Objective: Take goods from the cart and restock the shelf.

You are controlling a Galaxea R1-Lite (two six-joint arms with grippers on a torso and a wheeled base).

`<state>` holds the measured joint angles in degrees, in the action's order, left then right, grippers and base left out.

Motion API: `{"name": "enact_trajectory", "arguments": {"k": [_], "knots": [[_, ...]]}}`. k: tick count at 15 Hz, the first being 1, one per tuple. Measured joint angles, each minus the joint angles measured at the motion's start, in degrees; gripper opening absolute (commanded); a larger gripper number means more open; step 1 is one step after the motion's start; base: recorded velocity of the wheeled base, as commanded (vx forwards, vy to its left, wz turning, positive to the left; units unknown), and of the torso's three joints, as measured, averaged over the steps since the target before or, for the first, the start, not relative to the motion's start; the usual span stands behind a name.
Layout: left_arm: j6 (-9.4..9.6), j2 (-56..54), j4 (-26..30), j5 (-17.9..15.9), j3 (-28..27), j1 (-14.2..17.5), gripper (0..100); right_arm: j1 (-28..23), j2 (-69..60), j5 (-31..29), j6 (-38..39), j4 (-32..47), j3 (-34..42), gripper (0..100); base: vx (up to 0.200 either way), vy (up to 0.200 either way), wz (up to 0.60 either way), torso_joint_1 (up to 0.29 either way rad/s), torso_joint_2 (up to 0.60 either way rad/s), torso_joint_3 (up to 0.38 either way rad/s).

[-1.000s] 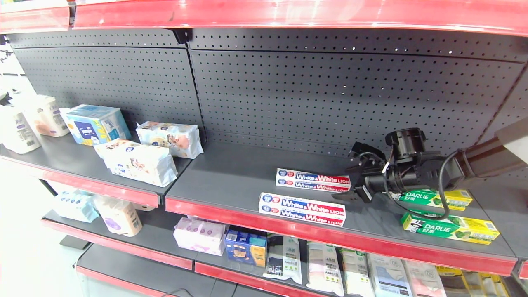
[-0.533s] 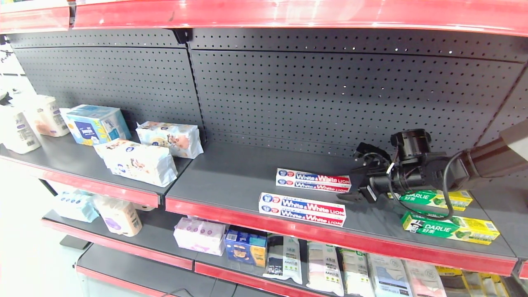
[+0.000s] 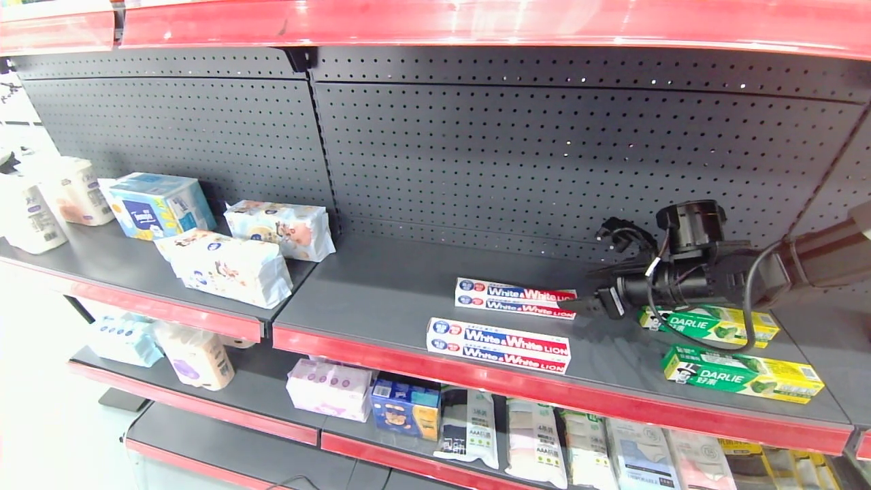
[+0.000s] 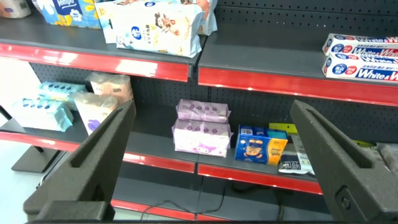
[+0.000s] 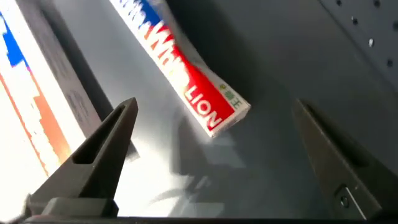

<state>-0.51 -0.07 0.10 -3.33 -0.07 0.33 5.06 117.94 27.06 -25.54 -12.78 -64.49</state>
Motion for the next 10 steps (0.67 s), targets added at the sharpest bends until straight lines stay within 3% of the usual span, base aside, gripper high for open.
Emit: {"name": "enact_trajectory", "arguments": {"k": [10], "knots": [[0.0, 0.0, 0.0, 0.0, 0.0, 0.0, 100, 3.6, -0.1, -4.9, 18.8, -0.2, -2.7, 100, 0.0, 0.0, 0.0, 0.0, 0.0, 0.0]]}}
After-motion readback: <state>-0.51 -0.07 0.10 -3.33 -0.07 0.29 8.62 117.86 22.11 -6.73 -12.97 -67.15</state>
